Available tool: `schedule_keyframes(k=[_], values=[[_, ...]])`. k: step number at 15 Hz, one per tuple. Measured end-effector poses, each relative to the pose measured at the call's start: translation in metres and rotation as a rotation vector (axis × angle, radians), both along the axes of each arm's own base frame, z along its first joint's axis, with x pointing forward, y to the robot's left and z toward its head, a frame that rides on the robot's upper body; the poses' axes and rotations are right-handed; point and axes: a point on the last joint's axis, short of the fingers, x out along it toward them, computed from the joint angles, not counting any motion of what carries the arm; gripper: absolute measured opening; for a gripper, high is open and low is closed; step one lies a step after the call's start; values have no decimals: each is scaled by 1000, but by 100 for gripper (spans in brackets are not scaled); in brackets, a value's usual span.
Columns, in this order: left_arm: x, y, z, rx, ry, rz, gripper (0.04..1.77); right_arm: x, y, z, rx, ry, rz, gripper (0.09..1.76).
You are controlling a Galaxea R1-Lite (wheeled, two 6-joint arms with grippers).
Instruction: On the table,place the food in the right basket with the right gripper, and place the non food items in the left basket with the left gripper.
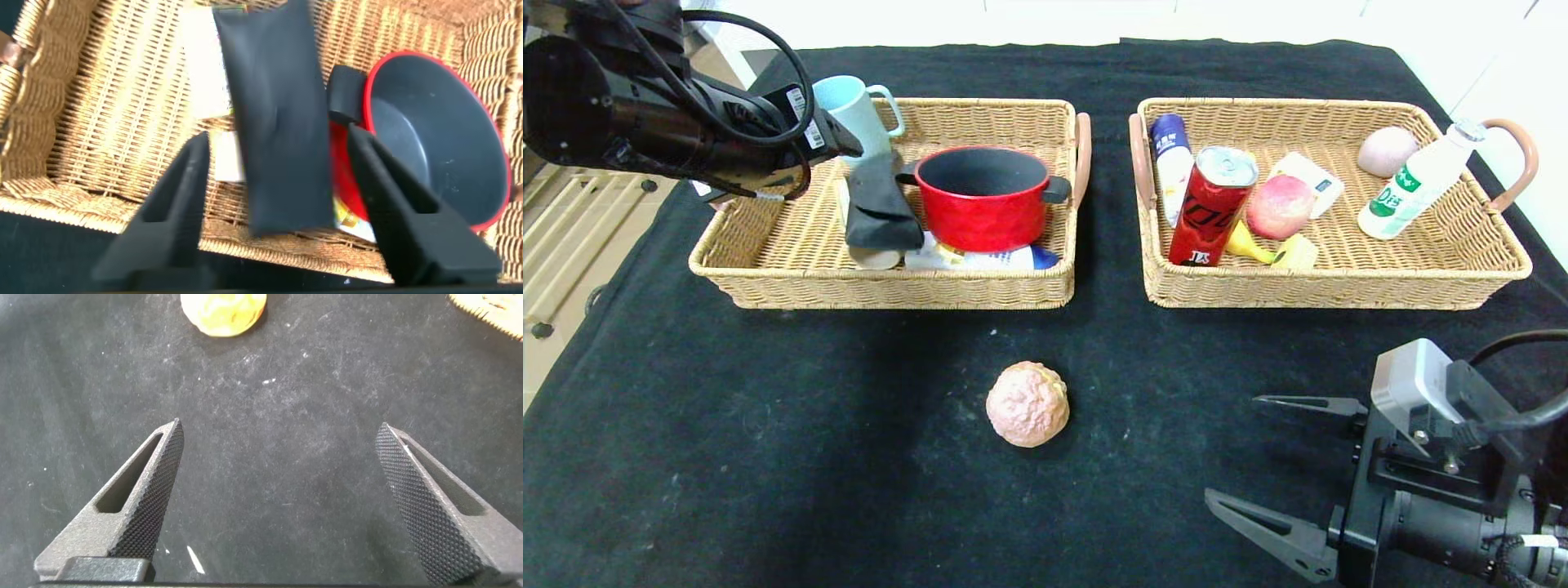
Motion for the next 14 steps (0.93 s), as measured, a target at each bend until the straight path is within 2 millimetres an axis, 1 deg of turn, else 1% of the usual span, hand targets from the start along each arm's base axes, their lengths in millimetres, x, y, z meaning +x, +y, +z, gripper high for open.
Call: schedule_keyframes(k=[3,7,10,14], values=[[-1,0,-3,3,12,1,141,0,0,1,9,-12,1,171],[-7,0,-3,9,16,-5,153,-1,0,0,9,-12,2,171],[-20,-2,-3,12,28,-23,159,-1,0,0,9,-11,3,171],[-44,-7,-7,23,50,-76,164,-1,0,1,8,-16,4,171]])
